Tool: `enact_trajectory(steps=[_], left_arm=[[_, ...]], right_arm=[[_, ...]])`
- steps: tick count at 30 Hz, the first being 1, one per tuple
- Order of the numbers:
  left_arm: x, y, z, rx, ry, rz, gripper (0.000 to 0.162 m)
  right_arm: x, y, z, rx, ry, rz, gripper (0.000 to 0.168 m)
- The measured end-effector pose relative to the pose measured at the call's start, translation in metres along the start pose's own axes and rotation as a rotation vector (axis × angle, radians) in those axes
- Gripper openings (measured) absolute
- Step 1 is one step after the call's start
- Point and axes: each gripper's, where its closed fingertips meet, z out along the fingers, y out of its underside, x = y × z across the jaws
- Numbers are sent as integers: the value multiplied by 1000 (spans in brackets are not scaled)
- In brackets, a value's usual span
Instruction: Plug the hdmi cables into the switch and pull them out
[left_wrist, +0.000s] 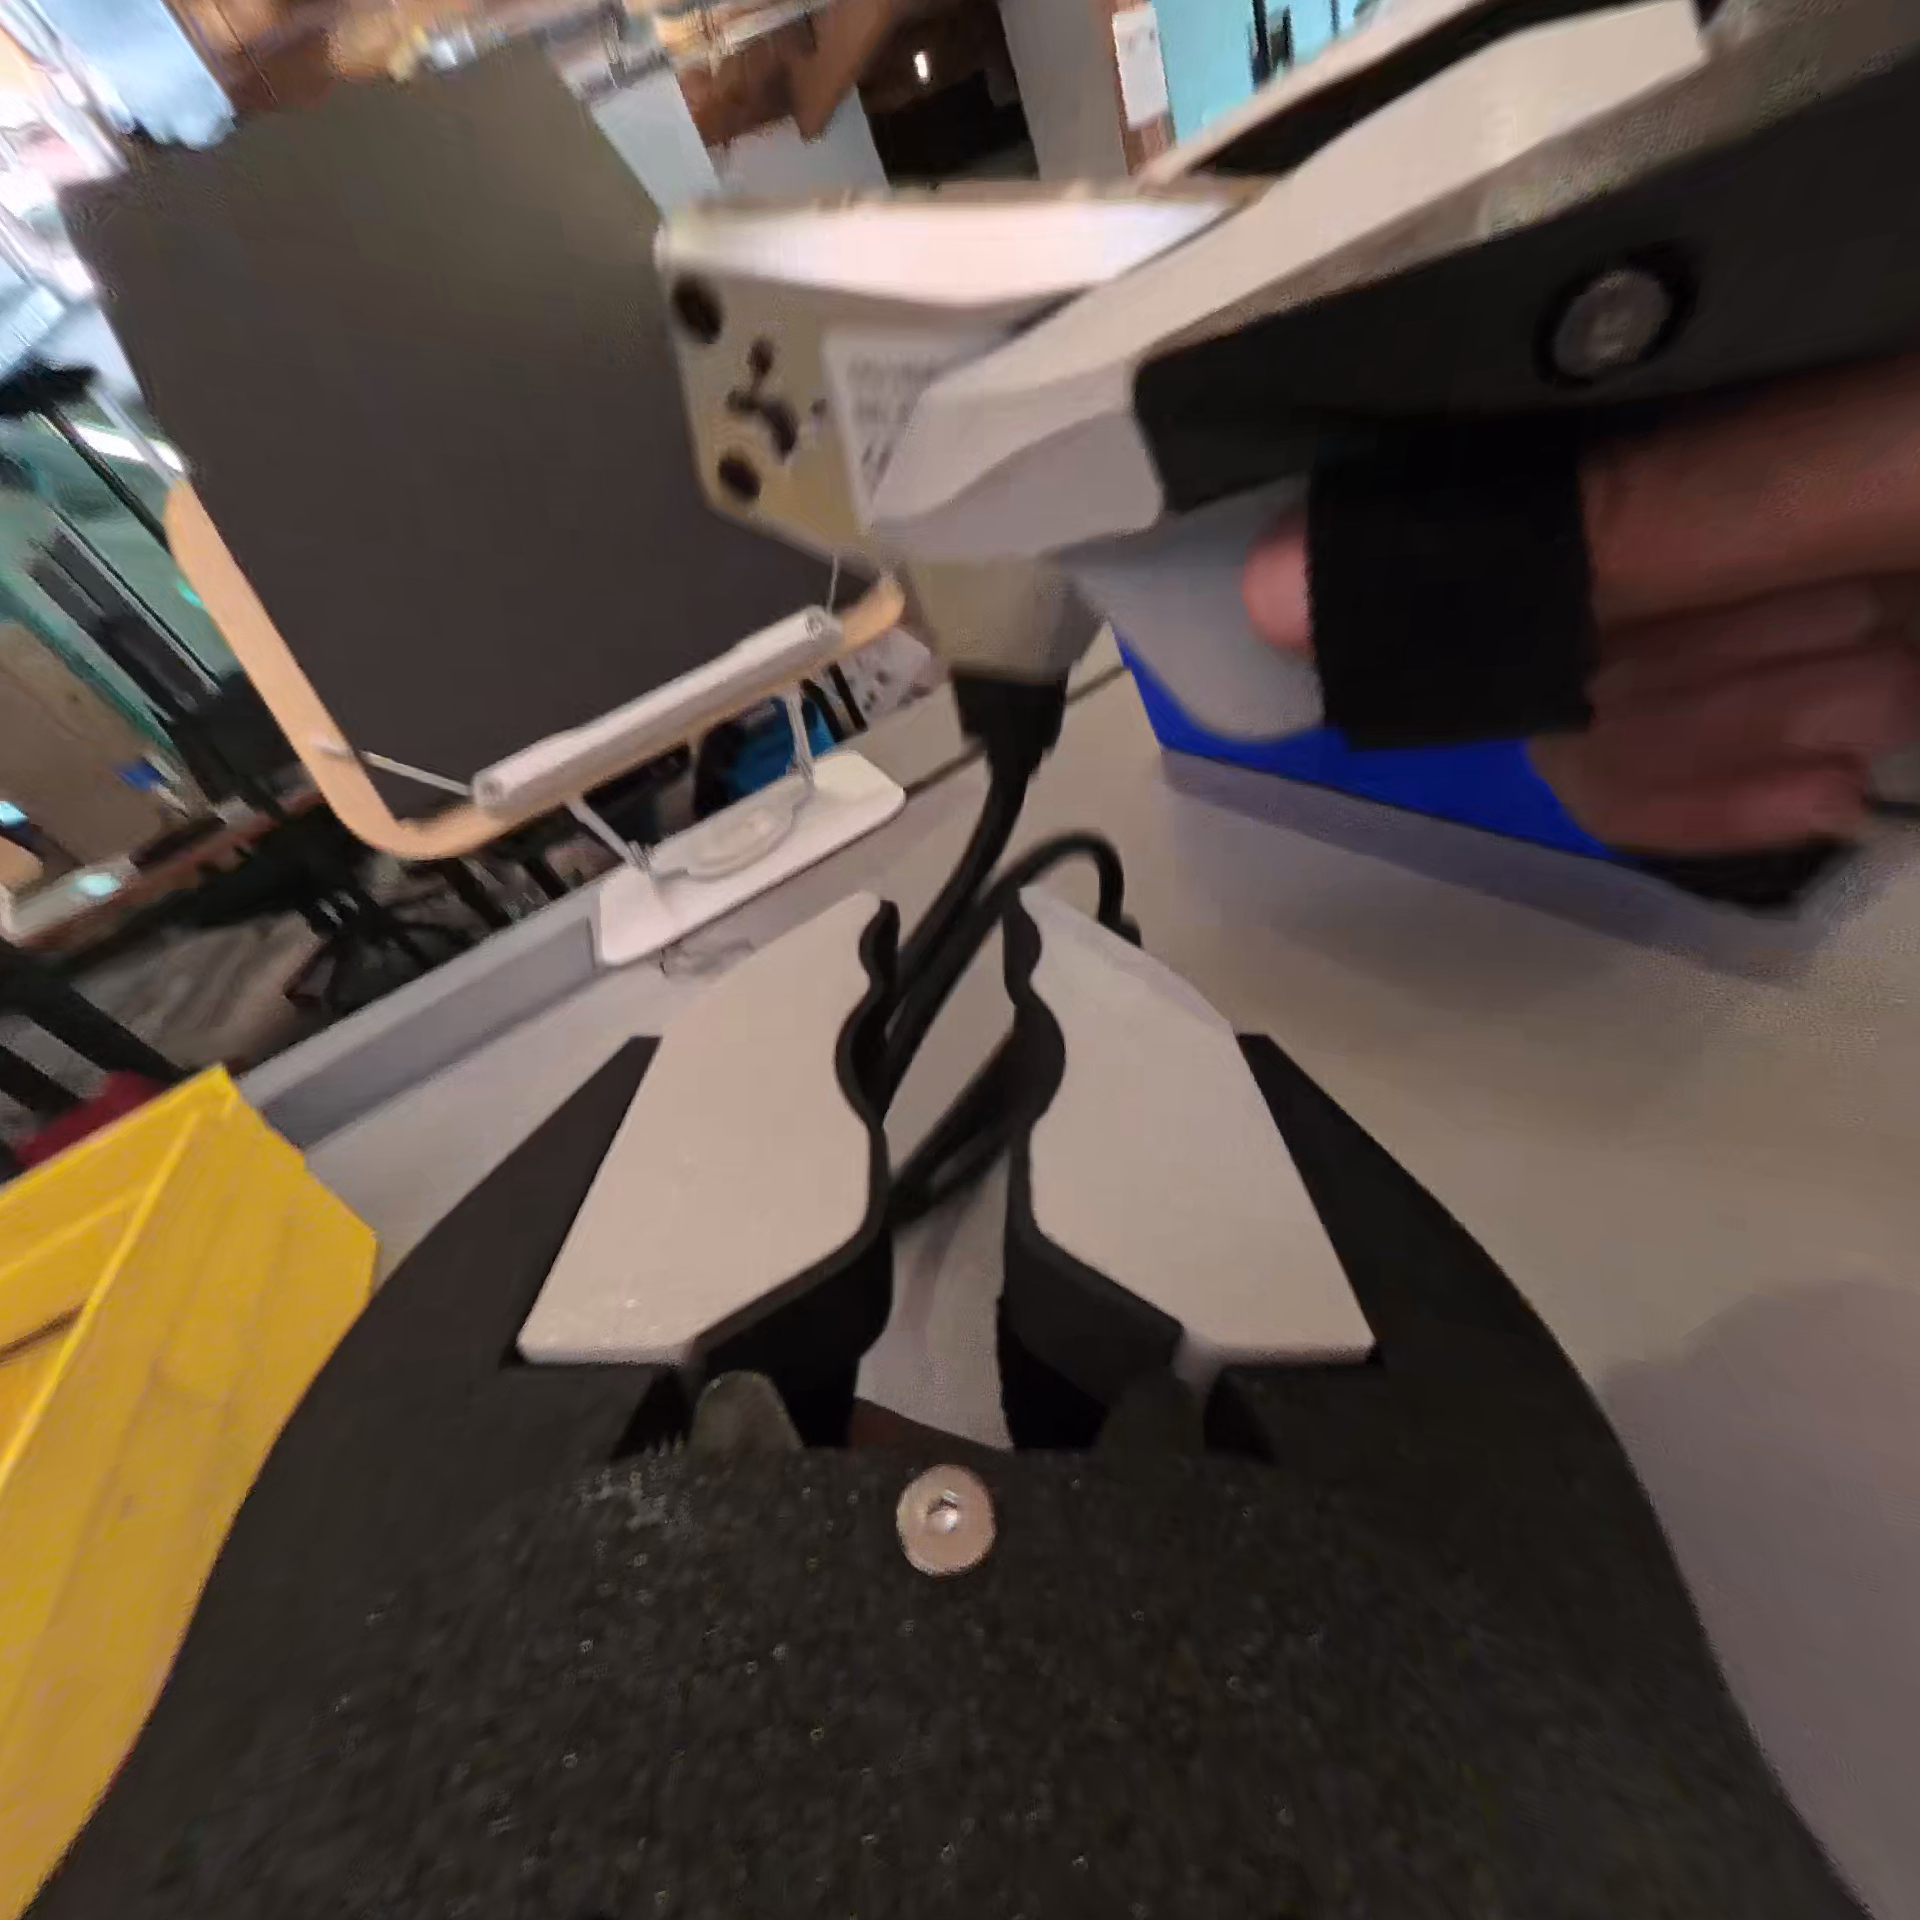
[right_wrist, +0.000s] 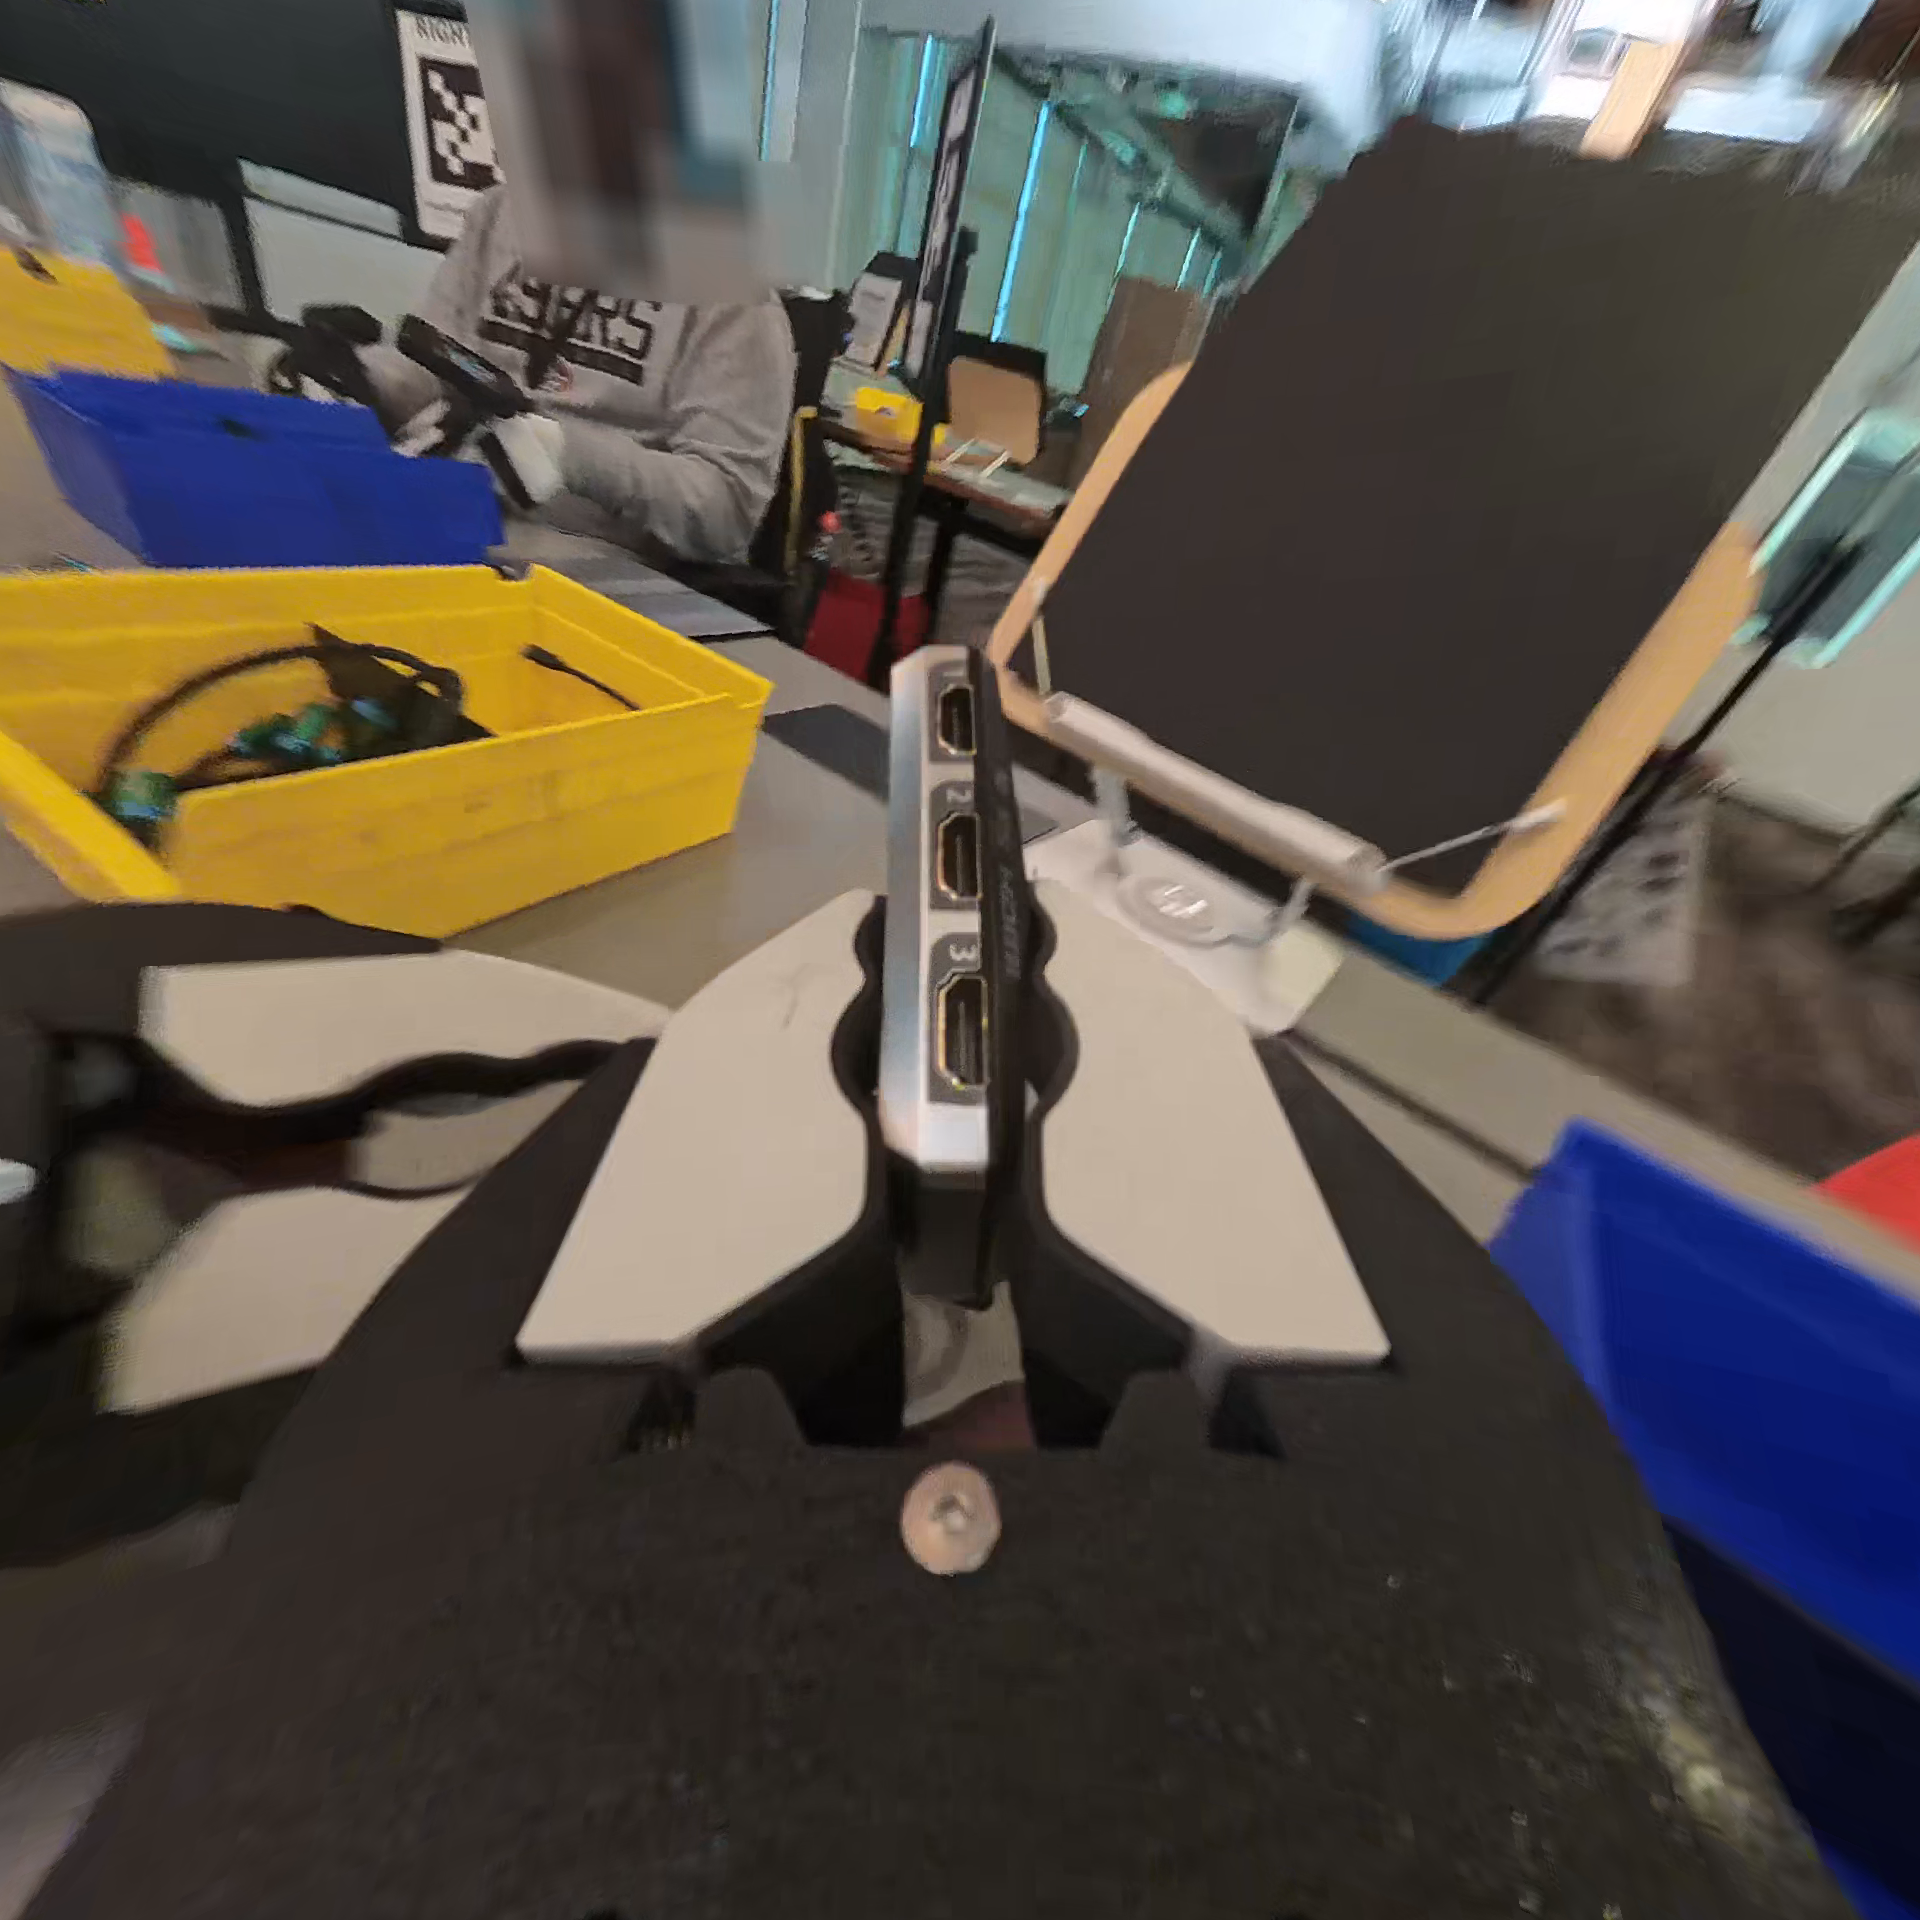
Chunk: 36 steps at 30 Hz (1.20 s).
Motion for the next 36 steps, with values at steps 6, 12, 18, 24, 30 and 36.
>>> enact_trajectory(steps=[6, 12, 18, 24, 30, 36], left_arm=[[-17, 52, -86, -347, 127, -203, 34], [-36, 107, -168, -418, 79, -282, 40], [-48, 123, -183, -422, 75, -395, 44], [-55, 131, -176, -433, 71, -482, 49], [-64, 125, -167, -393, 36, -427, 47], [-71, 121, -164, -356, 37, -490, 40]], right_arm=[[3, -15, 8, 64, 129, -611, 23], [-18, 52, 50, 42, 63, -809, 23], [-41, 103, 51, 76, 137, -904, 23], [-53, 104, 52, 101, 114, -957, 23], [-55, 106, 51, 99, 96, -963, 23], [-56, 108, 52, 95, 84, -957, 23]])
